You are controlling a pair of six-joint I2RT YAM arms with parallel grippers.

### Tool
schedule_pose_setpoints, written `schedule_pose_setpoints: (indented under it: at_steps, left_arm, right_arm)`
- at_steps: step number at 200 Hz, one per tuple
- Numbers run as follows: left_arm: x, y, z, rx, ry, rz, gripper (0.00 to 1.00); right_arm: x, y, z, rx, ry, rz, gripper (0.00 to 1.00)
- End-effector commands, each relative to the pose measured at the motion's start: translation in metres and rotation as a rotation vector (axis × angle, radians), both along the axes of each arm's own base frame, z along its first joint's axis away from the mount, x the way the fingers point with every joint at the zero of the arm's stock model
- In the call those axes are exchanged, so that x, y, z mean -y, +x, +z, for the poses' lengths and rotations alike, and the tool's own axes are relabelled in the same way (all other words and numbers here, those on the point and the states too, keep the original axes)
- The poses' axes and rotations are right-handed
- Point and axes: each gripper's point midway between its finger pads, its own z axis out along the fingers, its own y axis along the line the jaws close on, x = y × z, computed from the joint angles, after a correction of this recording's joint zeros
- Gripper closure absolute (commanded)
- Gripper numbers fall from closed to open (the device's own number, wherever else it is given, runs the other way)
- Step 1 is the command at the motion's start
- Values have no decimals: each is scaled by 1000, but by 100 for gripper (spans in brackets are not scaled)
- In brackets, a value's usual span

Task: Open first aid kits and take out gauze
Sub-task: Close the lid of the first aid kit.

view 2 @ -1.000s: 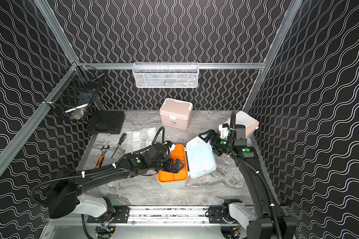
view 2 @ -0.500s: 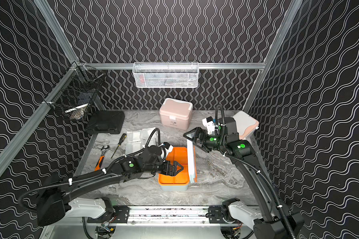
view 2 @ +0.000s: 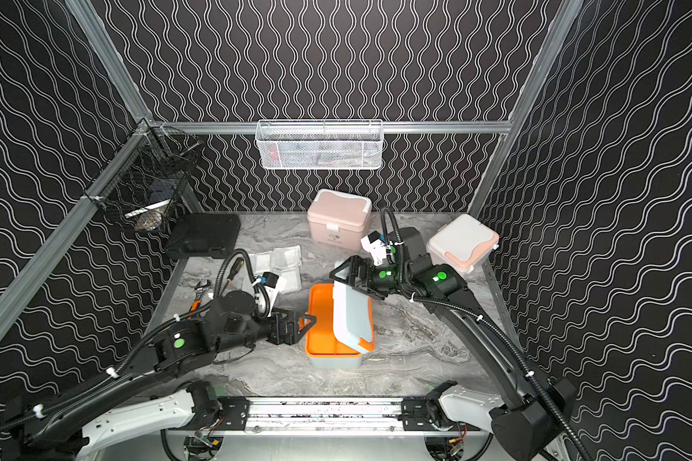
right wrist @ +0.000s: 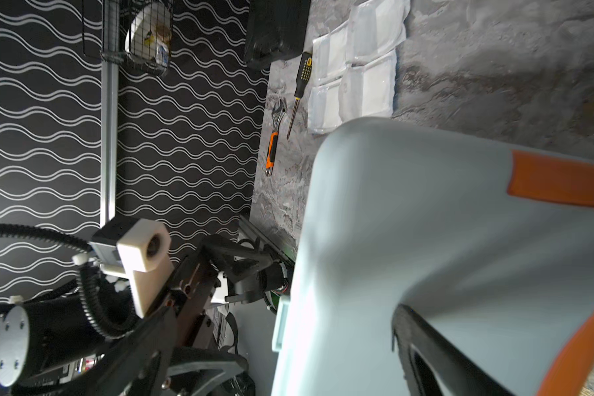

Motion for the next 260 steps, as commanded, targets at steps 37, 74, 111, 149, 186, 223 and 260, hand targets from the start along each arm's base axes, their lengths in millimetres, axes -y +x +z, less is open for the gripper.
schedule_pose_setpoints:
  at_steps: [37,74,111,149,186,223,260]
  left_arm:
    - [-27,-2,-1,21,81,61,1]
    - [-28,-4,-10,0,90,61,1]
    - [-28,-5,-23,-36,105,57,1]
    - [-30,-5,-42,-84,93,63,1]
    - [-34,1,-53,-130,30,74,1]
    - [-40,12,-66,-194,-70,94,1]
    - [-46,20,-79,-240,-168,118,1]
  right_arm:
    - [-33,-19,-28,8,-163,130,0]
    - [-8,-4,-42,54,-309,8,0]
    - [22,-4,-72,36,-471,-56,0]
    - [29,-16,-101,-21,-502,-38,3]
    - [22,-21,-127,-86,-509,8,7]
    - [11,-6,-142,-80,-531,26,11]
    - [-8,15,-144,-43,-528,63,13]
